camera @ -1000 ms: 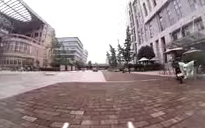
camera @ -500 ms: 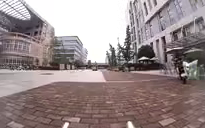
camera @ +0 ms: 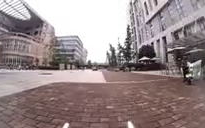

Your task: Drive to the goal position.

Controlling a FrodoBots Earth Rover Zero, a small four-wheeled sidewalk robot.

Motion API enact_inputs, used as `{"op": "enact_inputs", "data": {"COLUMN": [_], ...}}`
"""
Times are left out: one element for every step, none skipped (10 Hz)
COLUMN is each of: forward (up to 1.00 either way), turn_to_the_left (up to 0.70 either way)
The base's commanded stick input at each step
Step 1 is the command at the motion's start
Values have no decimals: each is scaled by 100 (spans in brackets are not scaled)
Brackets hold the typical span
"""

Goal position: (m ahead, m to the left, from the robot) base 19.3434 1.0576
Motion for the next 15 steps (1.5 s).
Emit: {"op": "enact_inputs", "data": {"forward": [45, 45, 45, 45, 45, 45, 45, 45, 45, 45, 45, 45, 45, 45, 45], "turn_to_the_left": [0, 0, 0, 0, 0, 0, 0, 0, 0, 0, 0, 0, 0, 0, 0]}}
